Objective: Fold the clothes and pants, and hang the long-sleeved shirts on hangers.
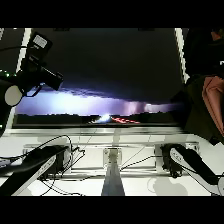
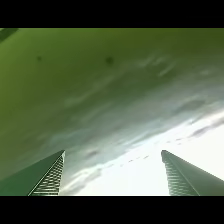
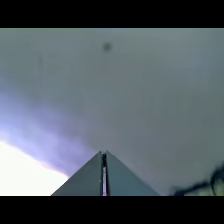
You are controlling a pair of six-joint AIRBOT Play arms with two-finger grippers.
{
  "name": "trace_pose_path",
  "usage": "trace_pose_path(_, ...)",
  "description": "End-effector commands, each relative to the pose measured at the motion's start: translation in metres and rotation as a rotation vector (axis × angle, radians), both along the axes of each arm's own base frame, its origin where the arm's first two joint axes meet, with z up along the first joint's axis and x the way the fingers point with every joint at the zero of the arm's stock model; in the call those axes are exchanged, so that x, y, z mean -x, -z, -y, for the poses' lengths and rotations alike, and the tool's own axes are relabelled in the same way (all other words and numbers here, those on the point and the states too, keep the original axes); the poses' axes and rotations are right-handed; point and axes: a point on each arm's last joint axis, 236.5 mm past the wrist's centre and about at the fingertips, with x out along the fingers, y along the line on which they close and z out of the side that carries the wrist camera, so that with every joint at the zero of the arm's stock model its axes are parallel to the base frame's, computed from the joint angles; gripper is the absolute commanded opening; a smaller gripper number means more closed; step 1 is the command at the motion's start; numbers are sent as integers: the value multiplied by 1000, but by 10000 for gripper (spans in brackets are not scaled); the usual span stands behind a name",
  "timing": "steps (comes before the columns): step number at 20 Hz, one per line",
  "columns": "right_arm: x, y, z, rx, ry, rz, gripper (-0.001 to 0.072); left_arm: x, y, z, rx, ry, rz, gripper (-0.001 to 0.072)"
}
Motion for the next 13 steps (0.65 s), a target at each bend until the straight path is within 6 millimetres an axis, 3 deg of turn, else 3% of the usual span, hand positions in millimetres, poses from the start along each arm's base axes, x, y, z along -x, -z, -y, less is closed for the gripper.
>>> trace_pose_path(1,-5,20,-45,221,-225,15,35,0,0,0,0,0,0,696)
trace_pose_path(4,-15,28,-48,224,-227,5,35,0,0,0,0,0,0,696)
trace_pose_path(13,-15,29,-54,199,-237,-1,35,0,0,0,0,0,0,696)
